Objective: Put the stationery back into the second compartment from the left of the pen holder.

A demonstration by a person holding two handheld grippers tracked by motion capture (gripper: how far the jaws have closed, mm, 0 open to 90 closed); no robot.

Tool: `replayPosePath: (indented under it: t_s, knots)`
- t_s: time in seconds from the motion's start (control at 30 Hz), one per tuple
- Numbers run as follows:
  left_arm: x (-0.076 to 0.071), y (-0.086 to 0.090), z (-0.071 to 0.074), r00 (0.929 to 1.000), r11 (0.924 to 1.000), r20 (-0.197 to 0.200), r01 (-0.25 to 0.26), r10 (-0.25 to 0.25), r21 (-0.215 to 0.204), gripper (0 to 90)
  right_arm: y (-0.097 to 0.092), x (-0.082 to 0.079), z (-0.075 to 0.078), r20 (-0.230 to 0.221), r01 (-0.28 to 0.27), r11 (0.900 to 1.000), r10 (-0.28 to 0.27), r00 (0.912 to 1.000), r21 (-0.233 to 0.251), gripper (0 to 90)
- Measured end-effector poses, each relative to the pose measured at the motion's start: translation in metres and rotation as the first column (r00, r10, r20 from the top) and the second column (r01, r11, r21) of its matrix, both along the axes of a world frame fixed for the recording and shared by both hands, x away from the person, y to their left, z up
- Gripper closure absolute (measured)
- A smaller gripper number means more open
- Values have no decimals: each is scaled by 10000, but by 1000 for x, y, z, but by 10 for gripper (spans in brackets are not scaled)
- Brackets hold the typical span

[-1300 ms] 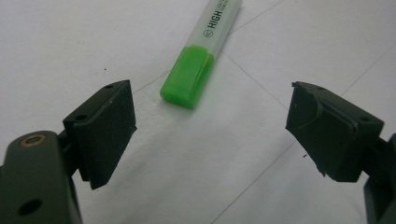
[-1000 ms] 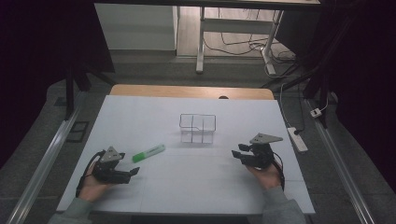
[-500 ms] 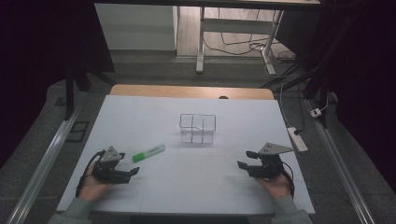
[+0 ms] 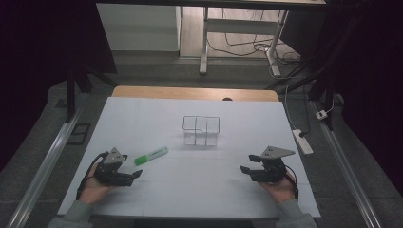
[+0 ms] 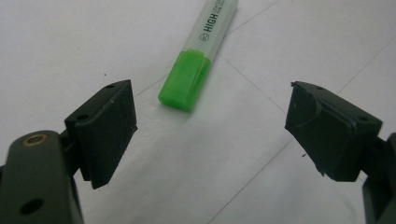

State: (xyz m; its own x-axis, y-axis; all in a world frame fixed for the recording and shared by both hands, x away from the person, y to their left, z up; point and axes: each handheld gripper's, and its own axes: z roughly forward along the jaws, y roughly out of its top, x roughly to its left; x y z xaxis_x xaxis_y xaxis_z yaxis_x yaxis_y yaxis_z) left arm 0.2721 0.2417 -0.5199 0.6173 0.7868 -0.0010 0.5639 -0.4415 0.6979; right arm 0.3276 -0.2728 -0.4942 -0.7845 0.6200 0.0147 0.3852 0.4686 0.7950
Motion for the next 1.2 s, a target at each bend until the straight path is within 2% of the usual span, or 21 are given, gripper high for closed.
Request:
replayPosePath:
  t_s: [0.33,0.43,0.67,0.9,1.13,1.2]
  knots:
    - [9,-2,14,9992,9993,-284,294,-287,234,174,-2,2,0,-40,79,10000,-79,10000,-9,390]
    - [13,-2,20,9988,9984,-250,427,-417,383,176,-3,2,0,-22,117,9999,-117,9999,-45,390]
    - [24,-7,32,9967,9944,-447,713,-679,784,188,-4,2,0,-32,138,9999,-138,9999,-65,389]
    - [38,-13,30,9915,9871,-908,1036,-929,1218,200,-4,3,-1,-72,172,9998,-173,9998,-101,388]
    - [52,-15,27,9846,9808,-1352,1304,-1109,1453,226,-3,3,-2,-116,159,9997,-161,9998,-181,387]
    - [57,-17,25,9817,9765,-1501,1412,-1169,1627,227,-3,4,-3,-129,164,9995,-167,9998,-259,386]
